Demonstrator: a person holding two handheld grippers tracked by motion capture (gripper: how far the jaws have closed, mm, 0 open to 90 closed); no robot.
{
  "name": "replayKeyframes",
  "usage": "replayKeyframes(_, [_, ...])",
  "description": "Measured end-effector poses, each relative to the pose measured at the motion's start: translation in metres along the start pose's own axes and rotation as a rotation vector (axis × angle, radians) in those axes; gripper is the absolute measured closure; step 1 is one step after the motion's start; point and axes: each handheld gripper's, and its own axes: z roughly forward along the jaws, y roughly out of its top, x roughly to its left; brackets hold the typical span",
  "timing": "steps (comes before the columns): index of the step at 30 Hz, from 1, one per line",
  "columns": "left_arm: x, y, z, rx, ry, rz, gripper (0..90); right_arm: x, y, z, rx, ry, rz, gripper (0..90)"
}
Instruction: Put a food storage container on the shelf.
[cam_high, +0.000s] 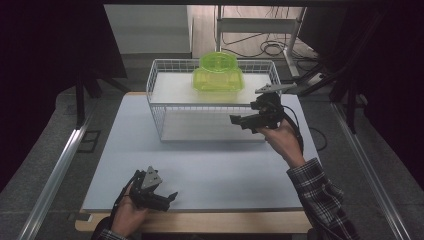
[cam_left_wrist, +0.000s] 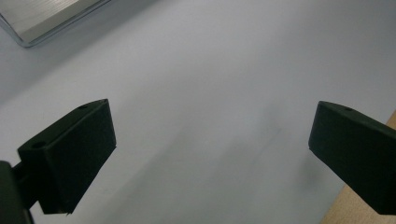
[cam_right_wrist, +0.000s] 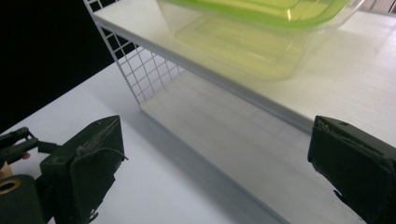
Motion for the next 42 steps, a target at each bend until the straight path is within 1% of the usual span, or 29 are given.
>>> replayKeyframes(2, [0.0, 0.0, 0.0, -0.002, 0.0, -0.002, 0.4, 0.002, -0.004, -0.001, 0.004, -0.007, -0.013, 3.4])
replayKeyframes(4, [0.0, 0.0, 0.0, -0.002, 0.001, -0.002, 0.4, 0.003, -0.008, -0.001, 0.0, -0.008, -0.011, 3.4])
replayKeyframes(7, [0.0, 0.0, 0.0, 0.0, 0.001, -0.001, 0.4, 0.003, -0.014, -0.002, 0.008, -0.009, -0.014, 3.3])
replayKeyframes(16, [-0.001, 0.0, 0.001, 0.002, 0.003, 0.001, 0.4, 0.002, -0.032, 0.0, 0.016, 0.003, -0.001, 3.4])
replayKeyframes(20, [-0.001, 0.0, 0.001, 0.001, 0.005, 0.0, 0.4, 0.003, -0.039, 0.002, 0.025, 0.005, -0.009, 3.4])
replayKeyframes(25, [-0.001, 0.0, 0.001, 0.003, 0.006, 0.005, 0.4, 0.006, -0.049, 0.003, 0.034, 0.002, -0.029, 3.2])
replayKeyframes(27, [-0.001, 0.0, 0.001, 0.003, 0.007, 0.006, 0.4, 0.006, -0.053, 0.003, 0.036, -0.001, -0.029, 3.1])
replayKeyframes(30, [-0.001, 0.0, 0.001, 0.003, 0.008, 0.005, 0.4, 0.005, -0.061, 0.005, 0.044, 0.001, -0.016, 3.1])
replayKeyframes(32, [-0.001, 0.0, 0.001, 0.005, 0.009, 0.007, 0.4, 0.005, -0.066, 0.005, 0.046, -0.009, -0.022, 3.1])
replayKeyframes(42, [-0.002, 0.0, 0.001, 0.01, 0.011, 0.014, 0.4, 0.001, -0.096, 0.007, 0.052, -0.014, -0.014, 3.1])
